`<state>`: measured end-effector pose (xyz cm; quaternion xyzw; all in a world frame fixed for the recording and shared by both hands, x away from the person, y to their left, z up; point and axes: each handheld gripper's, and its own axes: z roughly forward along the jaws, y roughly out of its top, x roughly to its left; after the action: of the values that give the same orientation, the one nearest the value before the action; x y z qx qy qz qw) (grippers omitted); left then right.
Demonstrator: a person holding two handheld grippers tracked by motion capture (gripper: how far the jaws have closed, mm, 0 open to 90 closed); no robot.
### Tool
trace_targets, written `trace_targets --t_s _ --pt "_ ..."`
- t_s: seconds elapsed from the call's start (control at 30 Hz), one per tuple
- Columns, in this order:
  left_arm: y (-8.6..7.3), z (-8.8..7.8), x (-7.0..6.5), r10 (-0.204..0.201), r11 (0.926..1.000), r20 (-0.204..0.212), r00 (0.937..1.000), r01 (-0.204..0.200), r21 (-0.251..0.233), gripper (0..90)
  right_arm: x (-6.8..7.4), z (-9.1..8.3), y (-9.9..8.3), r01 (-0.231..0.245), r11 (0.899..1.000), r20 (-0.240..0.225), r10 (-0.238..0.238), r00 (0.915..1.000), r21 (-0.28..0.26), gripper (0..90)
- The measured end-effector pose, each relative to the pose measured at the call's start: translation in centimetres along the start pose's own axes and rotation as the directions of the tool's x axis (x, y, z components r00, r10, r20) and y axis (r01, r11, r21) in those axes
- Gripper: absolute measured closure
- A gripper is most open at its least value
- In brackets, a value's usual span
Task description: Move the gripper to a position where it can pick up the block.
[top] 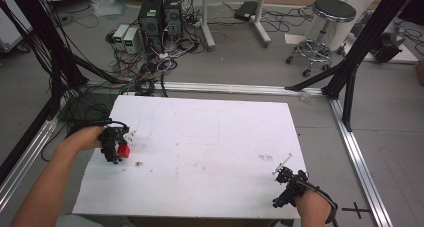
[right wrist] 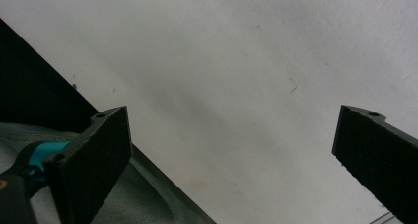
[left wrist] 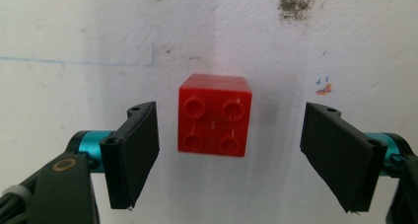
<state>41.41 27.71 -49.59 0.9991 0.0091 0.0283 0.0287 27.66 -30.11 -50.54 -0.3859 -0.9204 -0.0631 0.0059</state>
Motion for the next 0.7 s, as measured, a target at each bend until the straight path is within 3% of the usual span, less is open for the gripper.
trace_targets --t_s 0.27,0.7 --pt "0.4 1.1 0.2 0.035 0.9991 -0.016 0.9993 -0.035 0.025 23.1 0.1 0.1 0.1 0.002 1.000 -0.001 -0.002 1.0000 -0.001 0.9" --pt "0.4 1.4 0.5 0.039 0.9988 -0.006 0.9992 -0.038 0.029 23.1 0.1 0.2 0.1 0.003 1.000 -0.001 -0.003 1.0000 0.007 0.9"
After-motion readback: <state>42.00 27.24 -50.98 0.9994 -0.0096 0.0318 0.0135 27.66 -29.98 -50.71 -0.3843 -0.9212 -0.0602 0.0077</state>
